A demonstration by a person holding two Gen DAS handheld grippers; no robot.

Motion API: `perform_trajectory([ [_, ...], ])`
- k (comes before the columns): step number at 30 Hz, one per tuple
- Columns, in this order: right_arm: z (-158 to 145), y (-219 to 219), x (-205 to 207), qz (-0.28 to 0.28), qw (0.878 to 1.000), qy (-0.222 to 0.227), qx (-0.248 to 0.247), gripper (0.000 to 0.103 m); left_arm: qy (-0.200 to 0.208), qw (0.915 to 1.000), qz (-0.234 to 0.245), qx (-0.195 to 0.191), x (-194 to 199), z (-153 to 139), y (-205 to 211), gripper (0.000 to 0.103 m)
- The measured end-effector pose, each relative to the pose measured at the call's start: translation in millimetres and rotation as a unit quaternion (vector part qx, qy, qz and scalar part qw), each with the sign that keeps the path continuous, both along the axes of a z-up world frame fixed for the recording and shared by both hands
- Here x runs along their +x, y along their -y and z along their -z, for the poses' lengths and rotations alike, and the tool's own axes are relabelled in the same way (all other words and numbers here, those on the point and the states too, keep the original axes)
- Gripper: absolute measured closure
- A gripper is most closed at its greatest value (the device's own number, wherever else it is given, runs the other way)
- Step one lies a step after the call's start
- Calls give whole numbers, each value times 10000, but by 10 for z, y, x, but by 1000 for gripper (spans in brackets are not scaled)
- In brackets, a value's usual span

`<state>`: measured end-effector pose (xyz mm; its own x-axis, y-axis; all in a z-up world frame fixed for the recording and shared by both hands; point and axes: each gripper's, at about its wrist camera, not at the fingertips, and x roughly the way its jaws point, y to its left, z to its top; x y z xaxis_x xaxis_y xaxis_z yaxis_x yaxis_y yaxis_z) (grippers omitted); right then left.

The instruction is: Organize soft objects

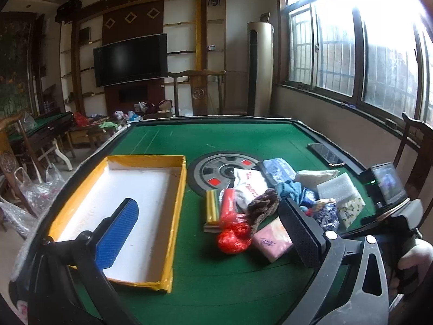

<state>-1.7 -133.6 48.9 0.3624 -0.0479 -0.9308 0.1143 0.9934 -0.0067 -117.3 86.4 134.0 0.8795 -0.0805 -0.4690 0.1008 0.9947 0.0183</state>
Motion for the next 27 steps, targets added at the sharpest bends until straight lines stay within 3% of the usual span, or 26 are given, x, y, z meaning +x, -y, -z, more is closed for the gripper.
perform_trajectory([
  [3,-451,166,-379,173,9961,857,101,2,168,9997,-21,176,-70,-234,-111,0],
  [5,-924,254,-637,240,9863,1630,25,2,412,9991,87,77,-153,-546,-234,0],
  [8,-1771,278,-1065,287,9519,2972,-687,2,980,9951,75,-100,-349,-1203,-460,0],
  [10,-2313,244,-1231,284,9303,3503,-1050,1,1413,9899,-59,52,-511,-1645,-608,0],
  [13,-3127,335,-1381,330,9096,3982,-1140,1,2148,9702,-884,686,-661,-2242,-827,0],
  [14,-3397,380,-1429,364,9025,4125,-1184,1,2368,9592,-1241,918,-686,-2440,-919,0],
  [16,-3953,456,-1452,609,8856,4358,-1486,1,2727,9287,-2034,1475,-687,-2805,-1108,0],
  [17,-4220,503,-1462,784,8754,4487,-1619,1,2888,9067,-2476,1824,-665,-2983,-1215,0],
  [18,-4485,567,-1478,974,8646,4620,-1720,1,3071,8784,-2952,2165,-643,-3154,-1335,0],
  [21,-5199,753,-1481,1658,8359,4737,-2224,1,3347,7829,-4316,2978,-571,-3622,-1776,0],
  [23,-5563,775,-1441,2020,8200,4623,-2703,1,3225,7236,-5137,3295,-523,-3895,-2148,0],
  [24,-5695,787,-1413,2255,8099,4512,-2995,1,3160,6883,-5518,3491,-510,-3993,-2316,0],
  [25,-5819,783,-1426,2480,7965,4437,-3274,1,3150,6385,-5891,3821,-491,-4047,-2463,0],
  [27,-6021,753,-1542,2825,7582,4360,-3939,1,3145,5106,-6573,4563,-451,-4075,-2726,0],
])
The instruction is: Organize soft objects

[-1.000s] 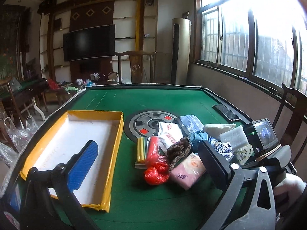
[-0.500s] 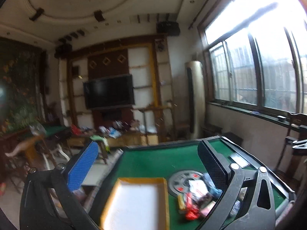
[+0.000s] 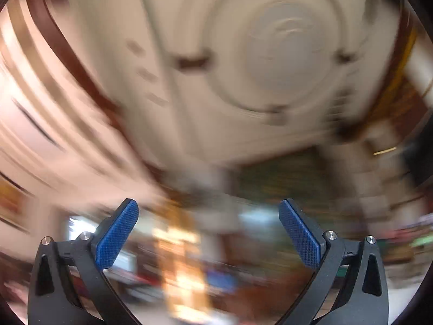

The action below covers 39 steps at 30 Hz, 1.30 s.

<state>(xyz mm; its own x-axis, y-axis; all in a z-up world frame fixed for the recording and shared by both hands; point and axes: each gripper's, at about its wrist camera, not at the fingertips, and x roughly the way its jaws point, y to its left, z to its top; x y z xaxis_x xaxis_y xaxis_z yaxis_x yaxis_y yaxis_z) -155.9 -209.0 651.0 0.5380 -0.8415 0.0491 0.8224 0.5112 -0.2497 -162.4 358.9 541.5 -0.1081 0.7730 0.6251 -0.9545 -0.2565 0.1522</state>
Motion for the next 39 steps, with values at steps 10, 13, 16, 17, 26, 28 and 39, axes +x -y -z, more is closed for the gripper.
perform_trajectory([
  [10,200,39,-379,173,9998,-129,37,1,27,9751,1818,-1269,-599,559,-627,0],
  [13,540,50,-453,-268,9992,-157,243,1,-282,9361,3038,-1748,-756,873,-555,0],
  [16,1092,72,-530,-1084,9905,-283,802,1,-547,8765,4220,-2251,-780,1265,-271,0],
  [17,1332,28,-551,-1390,9848,-320,990,1,-616,8550,4569,-2375,-772,1555,-165,0],
  [26,3448,-212,-807,-1678,9777,-721,1033,1,-1033,8155,4527,-3455,-892,2968,46,0],
  [28,3569,-223,-796,-1407,9844,-805,685,1,-1100,8573,3730,-3373,-1020,3013,-277,0],
  [39,3027,349,-494,-371,9971,-11,667,1,436,9620,-2273,-1448,-2822,2101,-2246,0],
])
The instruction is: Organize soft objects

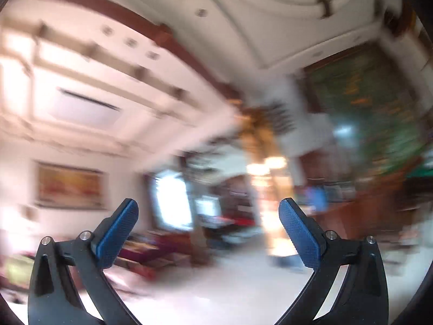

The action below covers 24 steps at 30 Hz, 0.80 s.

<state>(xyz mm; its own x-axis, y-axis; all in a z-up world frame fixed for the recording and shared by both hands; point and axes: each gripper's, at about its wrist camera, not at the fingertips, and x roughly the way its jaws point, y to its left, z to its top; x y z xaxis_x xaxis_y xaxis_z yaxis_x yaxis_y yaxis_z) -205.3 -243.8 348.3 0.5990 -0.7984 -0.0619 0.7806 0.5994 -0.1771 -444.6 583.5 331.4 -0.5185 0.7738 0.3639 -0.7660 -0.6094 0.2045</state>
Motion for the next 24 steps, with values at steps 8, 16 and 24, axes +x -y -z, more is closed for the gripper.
perform_trajectory([
  [8,218,118,-149,-536,9949,42,853,1,929,9247,3585,-886,113,651,1301,0],
  [16,637,-390,18,-2436,9536,-350,1731,1,245,5897,7573,-2794,2047,1313,3343,0],
  [24,1983,-784,1036,-3661,8524,-1832,3252,1,-1511,4039,7898,-4363,3224,1576,5244,0],
])
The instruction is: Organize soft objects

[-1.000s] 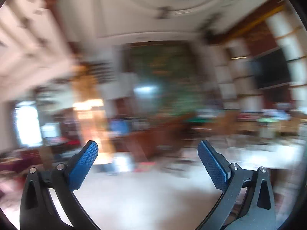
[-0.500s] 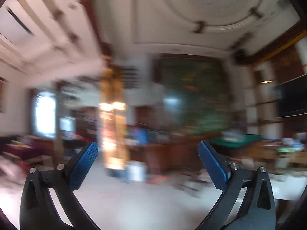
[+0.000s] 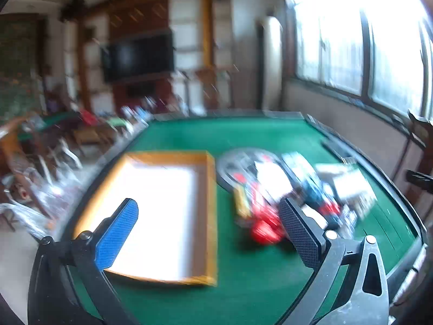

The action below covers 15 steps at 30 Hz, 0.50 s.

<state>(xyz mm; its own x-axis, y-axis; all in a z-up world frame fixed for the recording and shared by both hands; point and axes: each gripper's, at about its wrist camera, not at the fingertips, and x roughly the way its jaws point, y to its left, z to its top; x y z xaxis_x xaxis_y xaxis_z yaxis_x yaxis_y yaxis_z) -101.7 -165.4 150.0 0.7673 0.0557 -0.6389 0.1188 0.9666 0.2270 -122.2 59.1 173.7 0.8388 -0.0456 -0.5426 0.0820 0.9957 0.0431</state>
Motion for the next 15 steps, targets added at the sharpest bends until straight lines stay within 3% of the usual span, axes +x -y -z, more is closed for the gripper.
perform_trajectory([
  [2,275,-28,132,-301,9980,-262,491,4,-370,9986,376,25,111,-31,163,0],
  [4,437,-9,197,-436,9943,-450,860,4,-339,9965,727,242,183,52,354,0],
  [7,592,62,212,-556,9883,-617,1277,4,-166,9882,1244,878,159,-9,697,0],
  [9,653,131,189,-522,9881,-666,1282,4,-126,9782,1602,1318,308,-9,693,0],
  [10,668,164,168,-504,9884,-677,1264,4,-132,9722,1800,1495,382,102,472,0],
  [13,669,287,101,-429,9878,-717,1314,4,-274,9525,2263,2021,679,545,598,0],
  [15,685,366,120,-391,9870,-751,1367,4,-464,9444,2462,2130,915,776,476,0],
])
